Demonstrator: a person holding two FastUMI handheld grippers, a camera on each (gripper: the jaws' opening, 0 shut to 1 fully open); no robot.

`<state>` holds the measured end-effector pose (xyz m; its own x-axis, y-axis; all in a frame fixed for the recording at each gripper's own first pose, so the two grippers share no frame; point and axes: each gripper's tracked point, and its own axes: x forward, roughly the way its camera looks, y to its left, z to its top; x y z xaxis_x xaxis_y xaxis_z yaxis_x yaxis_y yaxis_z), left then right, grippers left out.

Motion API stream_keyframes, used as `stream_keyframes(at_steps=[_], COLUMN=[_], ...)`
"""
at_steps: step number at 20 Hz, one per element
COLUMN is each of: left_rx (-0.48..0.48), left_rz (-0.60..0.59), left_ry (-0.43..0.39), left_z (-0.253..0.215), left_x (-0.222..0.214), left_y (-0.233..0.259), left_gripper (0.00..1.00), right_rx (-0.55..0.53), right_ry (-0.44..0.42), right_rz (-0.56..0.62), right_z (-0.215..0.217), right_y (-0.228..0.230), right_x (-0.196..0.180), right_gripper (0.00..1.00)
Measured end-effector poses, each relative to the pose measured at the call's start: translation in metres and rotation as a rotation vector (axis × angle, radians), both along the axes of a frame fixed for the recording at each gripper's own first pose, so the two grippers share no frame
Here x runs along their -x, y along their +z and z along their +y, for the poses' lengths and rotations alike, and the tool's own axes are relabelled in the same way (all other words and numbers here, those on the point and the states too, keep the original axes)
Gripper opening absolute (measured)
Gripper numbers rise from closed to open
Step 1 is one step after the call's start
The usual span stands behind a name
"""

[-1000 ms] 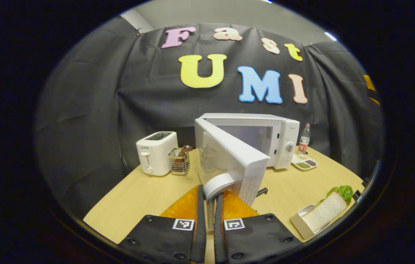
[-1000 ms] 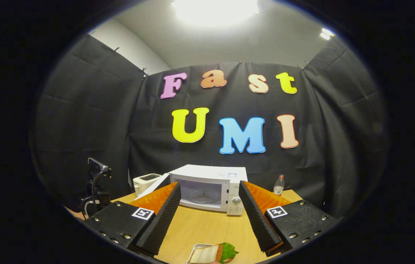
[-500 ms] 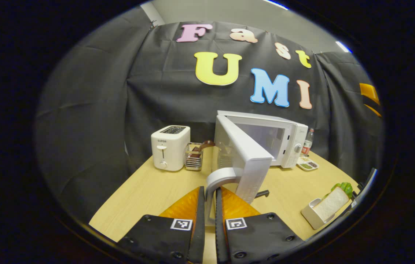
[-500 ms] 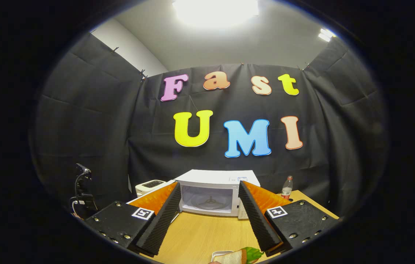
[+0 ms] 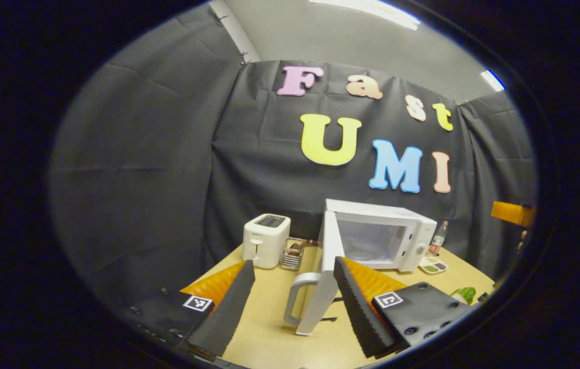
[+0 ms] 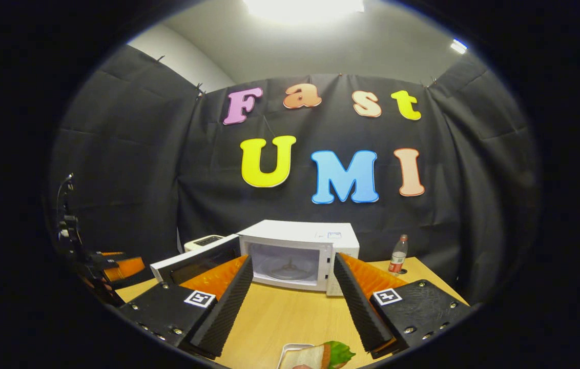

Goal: Open the microwave oven with the left hand, put the food in, and close the microwave oven.

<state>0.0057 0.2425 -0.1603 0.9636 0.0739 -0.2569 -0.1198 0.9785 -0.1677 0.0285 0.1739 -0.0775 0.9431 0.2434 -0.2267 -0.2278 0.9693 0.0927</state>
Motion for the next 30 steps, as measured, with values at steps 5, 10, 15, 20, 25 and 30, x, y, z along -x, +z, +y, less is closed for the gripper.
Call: stream_keyframes(at_steps=[5,10,15,20,25,30], left_rx=[-0.024,-0.052,-0.071,-0.118,-0.130,-0.149], left_rz=[-0.064,-0.107,-0.128,-0.125,-0.130,-0.131], left_ry=[0.017,0.037,0.065,0.087,0.122,0.155], left_z=[-0.029,-0.048,-0.063,-0.076,-0.088,-0.098], left_x=[0.009,0.021,0.034,0.045,0.054,0.061], left_y=[0.045,0.079,0.098,0.107,0.113,0.119], left_gripper=[0.98,0.98,0.96,0.94,0.98,0.98], right_rx=[-0.037,-0.083,-0.095,-0.150,-0.218,-0.324], right_ry=[0.010,0.049,0.103,0.163,0.208,0.274], right_rz=[0.210,0.399,0.560,0.714,0.864,0.987], right_z=[-0.028,-0.042,-0.050,-0.047,-0.042,-0.031], right_y=[-0.064,-0.120,-0.168,-0.205,-0.230,-0.235], right_x=[0.004,0.014,0.030,0.050,0.070,0.095], right_gripper=[0.96,0.96,0.99,0.99,0.96,0.83])
